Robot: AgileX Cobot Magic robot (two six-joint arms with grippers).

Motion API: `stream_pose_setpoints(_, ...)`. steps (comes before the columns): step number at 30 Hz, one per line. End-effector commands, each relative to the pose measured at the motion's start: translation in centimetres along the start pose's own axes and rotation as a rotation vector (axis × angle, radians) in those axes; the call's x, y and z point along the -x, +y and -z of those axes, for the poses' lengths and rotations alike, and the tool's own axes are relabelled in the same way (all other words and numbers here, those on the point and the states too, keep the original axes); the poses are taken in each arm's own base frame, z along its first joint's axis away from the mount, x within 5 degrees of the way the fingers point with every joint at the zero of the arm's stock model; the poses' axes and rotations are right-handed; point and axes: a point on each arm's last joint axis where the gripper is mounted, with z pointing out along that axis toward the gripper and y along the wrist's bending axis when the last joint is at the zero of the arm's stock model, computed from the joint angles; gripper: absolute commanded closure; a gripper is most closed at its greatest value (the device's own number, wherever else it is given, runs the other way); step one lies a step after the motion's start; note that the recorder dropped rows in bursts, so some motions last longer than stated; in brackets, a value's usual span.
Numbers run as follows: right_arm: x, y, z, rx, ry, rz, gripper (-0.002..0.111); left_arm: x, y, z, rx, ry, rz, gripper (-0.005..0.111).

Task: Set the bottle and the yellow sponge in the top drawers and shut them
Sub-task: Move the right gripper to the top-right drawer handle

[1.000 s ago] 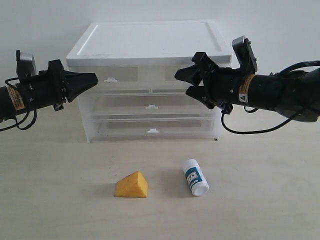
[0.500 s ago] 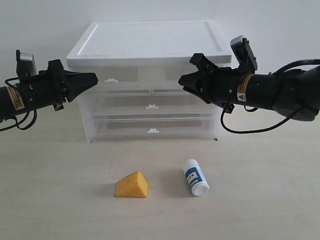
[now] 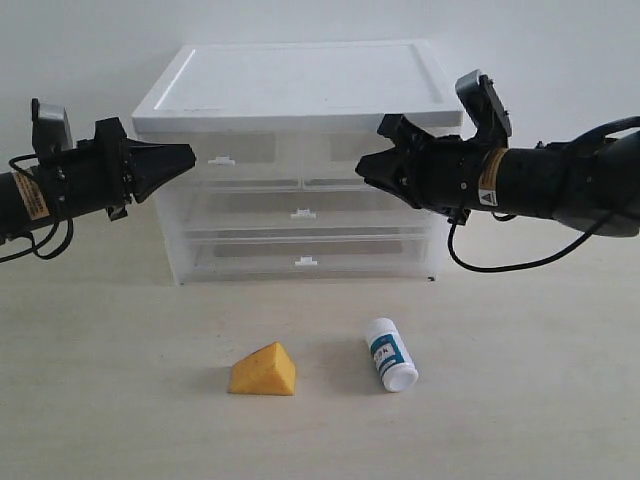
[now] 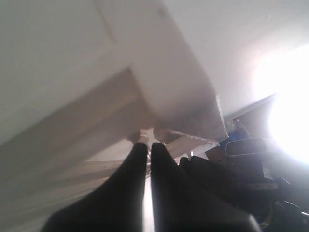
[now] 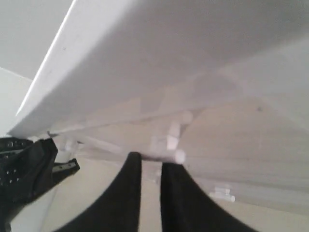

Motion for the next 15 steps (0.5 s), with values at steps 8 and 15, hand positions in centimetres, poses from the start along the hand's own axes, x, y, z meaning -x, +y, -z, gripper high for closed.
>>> stream_pose_setpoints(8,-1.9,0.6,0.2,0.053,0.214,0.109,0.108,1.0,0.2,0.1,0.025,-0.086,0.003,0.103)
stream_pose_setpoints(15,-0.2,1.6,1.6,0.089,0.152,0.092,0.107,1.0,0.2,0.1,0.027,-0.086,0.003,0.103)
